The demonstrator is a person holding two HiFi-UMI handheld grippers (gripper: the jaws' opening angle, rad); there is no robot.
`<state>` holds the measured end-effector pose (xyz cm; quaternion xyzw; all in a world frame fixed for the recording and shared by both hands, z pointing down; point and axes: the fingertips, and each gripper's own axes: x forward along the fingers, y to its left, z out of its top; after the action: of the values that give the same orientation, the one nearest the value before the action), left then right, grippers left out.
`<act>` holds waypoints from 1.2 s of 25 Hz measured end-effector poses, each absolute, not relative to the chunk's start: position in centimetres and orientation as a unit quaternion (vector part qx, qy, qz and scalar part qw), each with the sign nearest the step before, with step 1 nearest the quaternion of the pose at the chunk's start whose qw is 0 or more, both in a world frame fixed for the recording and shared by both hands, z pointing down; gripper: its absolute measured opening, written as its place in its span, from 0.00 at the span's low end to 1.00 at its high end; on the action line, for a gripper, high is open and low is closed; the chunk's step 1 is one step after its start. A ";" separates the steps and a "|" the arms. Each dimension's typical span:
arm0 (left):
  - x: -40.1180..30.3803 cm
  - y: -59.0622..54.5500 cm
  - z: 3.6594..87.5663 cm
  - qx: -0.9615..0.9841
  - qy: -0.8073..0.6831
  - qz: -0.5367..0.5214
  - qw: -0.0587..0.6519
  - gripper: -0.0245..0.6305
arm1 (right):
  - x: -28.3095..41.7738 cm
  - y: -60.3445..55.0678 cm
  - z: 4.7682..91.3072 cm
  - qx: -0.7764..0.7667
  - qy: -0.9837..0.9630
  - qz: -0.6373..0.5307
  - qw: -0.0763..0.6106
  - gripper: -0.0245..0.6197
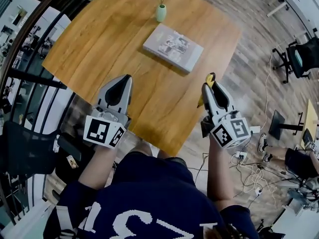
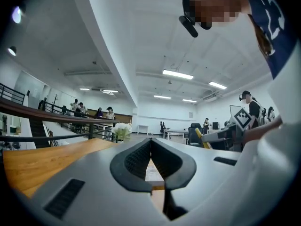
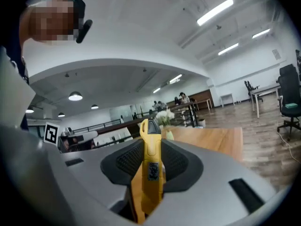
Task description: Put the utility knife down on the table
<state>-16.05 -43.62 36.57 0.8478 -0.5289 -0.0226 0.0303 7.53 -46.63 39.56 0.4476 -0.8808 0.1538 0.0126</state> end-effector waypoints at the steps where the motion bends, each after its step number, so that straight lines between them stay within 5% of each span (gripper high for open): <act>1: -16.0 -43.9 37.5 0.847 -0.530 -0.016 0.036 0.06 | 7.3 -47.1 42.0 0.447 -0.877 0.171 0.039 0.24; 9: -16.6 -45.0 43.6 0.834 -0.544 0.024 0.091 0.06 | 7.0 -49.0 60.6 0.443 -0.819 0.286 0.226 0.24; 16: -17.0 -45.2 46.2 0.826 -0.551 0.053 0.108 0.06 | 7.3 -50.1 66.9 0.450 -0.786 0.293 0.305 0.24; 19: -16.9 -45.2 45.9 0.824 -0.554 0.050 0.106 0.06 | 7.3 -50.3 65.6 0.450 -0.797 0.283 0.286 0.31; 23: -16.7 -45.6 43.6 0.824 -0.558 0.037 0.086 0.06 | 8.5 -51.4 57.7 0.481 -0.826 0.202 0.212 0.09; 30: -16.0 -46.7 37.0 0.824 -0.566 0.012 0.035 0.06 | 11.7 -50.9 38.5 0.521 -0.850 0.065 0.039 0.07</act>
<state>-15.97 -46.67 36.99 0.8238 -0.5657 0.0125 0.0345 11.72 -50.94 38.47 0.5213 -0.8500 0.0650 0.0388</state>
